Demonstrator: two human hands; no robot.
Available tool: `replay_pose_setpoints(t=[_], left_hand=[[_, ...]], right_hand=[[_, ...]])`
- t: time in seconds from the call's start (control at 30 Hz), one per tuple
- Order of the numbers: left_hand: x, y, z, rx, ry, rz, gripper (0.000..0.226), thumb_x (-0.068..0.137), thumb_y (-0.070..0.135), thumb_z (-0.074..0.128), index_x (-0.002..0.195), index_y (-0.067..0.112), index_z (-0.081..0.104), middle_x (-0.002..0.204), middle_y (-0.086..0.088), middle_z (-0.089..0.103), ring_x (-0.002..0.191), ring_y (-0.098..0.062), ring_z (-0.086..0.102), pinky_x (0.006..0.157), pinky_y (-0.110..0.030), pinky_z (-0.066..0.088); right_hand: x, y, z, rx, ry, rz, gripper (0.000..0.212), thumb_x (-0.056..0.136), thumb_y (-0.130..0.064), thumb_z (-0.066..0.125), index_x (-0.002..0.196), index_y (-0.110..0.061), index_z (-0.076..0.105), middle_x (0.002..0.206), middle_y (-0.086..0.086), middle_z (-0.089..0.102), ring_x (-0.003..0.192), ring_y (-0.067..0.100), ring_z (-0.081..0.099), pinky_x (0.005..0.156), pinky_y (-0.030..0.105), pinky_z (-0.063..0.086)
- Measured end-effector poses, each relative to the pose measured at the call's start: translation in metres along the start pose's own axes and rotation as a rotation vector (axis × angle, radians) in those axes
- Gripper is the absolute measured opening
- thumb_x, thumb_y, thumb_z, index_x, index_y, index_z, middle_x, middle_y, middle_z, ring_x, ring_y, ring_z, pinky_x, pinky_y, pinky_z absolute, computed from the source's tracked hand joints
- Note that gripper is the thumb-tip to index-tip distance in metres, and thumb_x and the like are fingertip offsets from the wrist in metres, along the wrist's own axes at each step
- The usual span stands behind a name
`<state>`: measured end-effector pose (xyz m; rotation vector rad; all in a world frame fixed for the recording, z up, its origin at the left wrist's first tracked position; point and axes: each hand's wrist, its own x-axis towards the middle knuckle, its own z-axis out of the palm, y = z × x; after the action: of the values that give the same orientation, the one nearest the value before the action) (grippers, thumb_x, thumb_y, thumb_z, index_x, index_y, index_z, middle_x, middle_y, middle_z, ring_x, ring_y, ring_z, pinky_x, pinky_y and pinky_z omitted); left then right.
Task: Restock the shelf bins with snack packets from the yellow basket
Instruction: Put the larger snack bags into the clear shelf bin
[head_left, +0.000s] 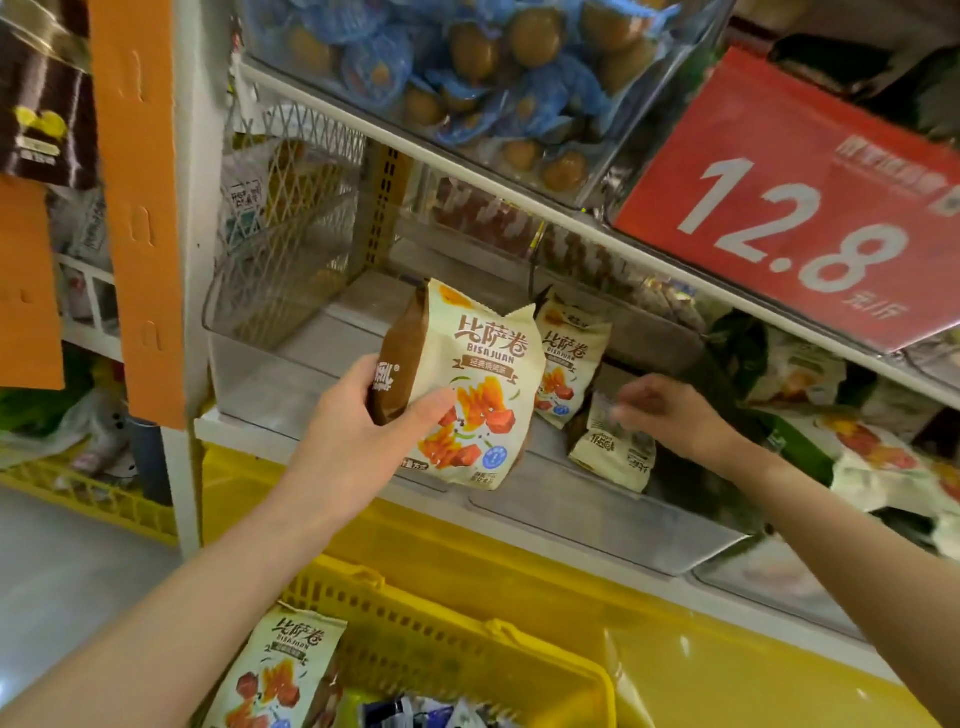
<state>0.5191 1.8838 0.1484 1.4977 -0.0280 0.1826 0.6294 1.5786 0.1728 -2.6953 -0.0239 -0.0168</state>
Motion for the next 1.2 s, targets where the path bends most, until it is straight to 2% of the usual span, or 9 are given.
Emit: replay_pose_setpoints(t=[0.13, 0.27, 0.33, 0.5, 0.6, 0.73, 0.87, 1.0, 1.2], left_hand=[[-0.003, -0.001, 0.003, 0.023, -0.008, 0.006, 0.023, 0.069, 0.045, 0.065, 0.088, 0.040, 0.052, 0.087, 0.022, 0.064, 0.076, 0.014, 0.062, 0.049, -0.005, 0.045], [-0.002, -0.001, 0.002, 0.020, -0.002, 0.008, 0.024, 0.068, 0.045, 0.065, 0.088, 0.040, 0.052, 0.086, 0.021, 0.064, 0.075, 0.015, 0.061, 0.048, -0.005, 0.045], [0.000, -0.001, 0.002, 0.014, 0.003, 0.016, 0.019, 0.073, 0.039, 0.066, 0.087, 0.039, 0.053, 0.083, 0.021, 0.064, 0.073, 0.015, 0.061, 0.047, -0.005, 0.044], [0.004, 0.002, 0.002, -0.009, 0.005, 0.021, 0.018, 0.073, 0.037, 0.067, 0.086, 0.038, 0.053, 0.082, 0.021, 0.065, 0.072, 0.012, 0.063, 0.048, -0.006, 0.045], [0.006, 0.003, 0.002, -0.026, 0.004, 0.006, 0.022, 0.069, 0.042, 0.065, 0.087, 0.038, 0.053, 0.086, 0.019, 0.066, 0.074, 0.010, 0.063, 0.050, -0.006, 0.047], [0.006, 0.003, 0.003, -0.036, 0.008, -0.011, 0.031, 0.058, 0.051, 0.061, 0.086, 0.039, 0.054, 0.083, 0.021, 0.066, 0.075, 0.011, 0.063, 0.049, -0.006, 0.047], [0.008, 0.002, 0.004, -0.055, 0.012, -0.019, 0.034, 0.056, 0.052, 0.062, 0.087, 0.037, 0.056, 0.079, 0.020, 0.069, 0.076, 0.007, 0.065, 0.051, -0.007, 0.048], [0.012, 0.000, 0.005, -0.071, 0.012, -0.028, 0.037, 0.057, 0.053, 0.062, 0.090, 0.037, 0.057, 0.083, 0.022, 0.069, 0.077, 0.007, 0.065, 0.052, -0.008, 0.048], [0.012, -0.001, 0.005, -0.118, 0.020, -0.046, 0.044, 0.054, 0.055, 0.063, 0.093, 0.036, 0.058, 0.085, 0.019, 0.071, 0.078, 0.001, 0.068, 0.053, -0.011, 0.051]], right_hand=[[-0.004, 0.010, 0.006, -0.156, -0.300, 0.051, 0.060, 0.082, -0.039, 0.068, 0.134, -0.025, 0.041, 0.137, -0.001, 0.041, 0.115, 0.013, 0.044, 0.091, 0.022, 0.039], [0.006, 0.015, 0.018, -0.226, -0.242, 0.066, 0.084, 0.073, -0.038, 0.077, 0.140, -0.021, 0.030, 0.143, 0.002, 0.038, 0.127, 0.019, 0.043, 0.104, 0.030, 0.040], [0.013, 0.018, 0.023, -0.295, -0.220, 0.060, 0.089, 0.070, -0.038, 0.079, 0.141, -0.020, 0.027, 0.141, 0.003, 0.042, 0.123, 0.020, 0.047, 0.099, 0.031, 0.044], [0.032, 0.024, 0.011, -0.318, -0.132, 0.032, 0.065, 0.082, -0.034, 0.069, 0.135, -0.018, 0.034, 0.130, 0.005, 0.053, 0.109, 0.020, 0.056, 0.091, 0.030, 0.049], [0.039, 0.030, -0.011, -0.440, 0.156, -0.113, 0.047, 0.090, -0.027, 0.059, 0.132, -0.016, 0.043, 0.134, 0.011, 0.050, 0.118, 0.028, 0.050, 0.103, 0.040, 0.042], [0.051, 0.032, -0.016, -0.672, 0.366, 0.045, 0.047, 0.093, -0.029, 0.054, 0.133, -0.008, 0.042, 0.135, 0.017, 0.045, 0.119, 0.036, 0.047, 0.095, 0.047, 0.046], [0.065, 0.028, 0.006, -0.475, 0.369, 0.042, 0.055, 0.091, -0.023, 0.058, 0.139, -0.011, 0.034, 0.144, 0.015, 0.037, 0.130, 0.034, 0.039, 0.110, 0.044, 0.034], [0.076, 0.029, 0.013, -0.410, 0.150, 0.033, 0.085, 0.082, -0.033, 0.069, 0.148, -0.015, 0.017, 0.154, 0.010, 0.020, 0.141, 0.030, 0.020, 0.117, 0.042, 0.020], [0.084, 0.022, 0.006, -0.474, 0.180, 0.040, 0.071, 0.090, -0.031, 0.059, 0.147, -0.015, 0.020, 0.154, 0.009, 0.023, 0.140, 0.029, 0.024, 0.116, 0.044, 0.024]])
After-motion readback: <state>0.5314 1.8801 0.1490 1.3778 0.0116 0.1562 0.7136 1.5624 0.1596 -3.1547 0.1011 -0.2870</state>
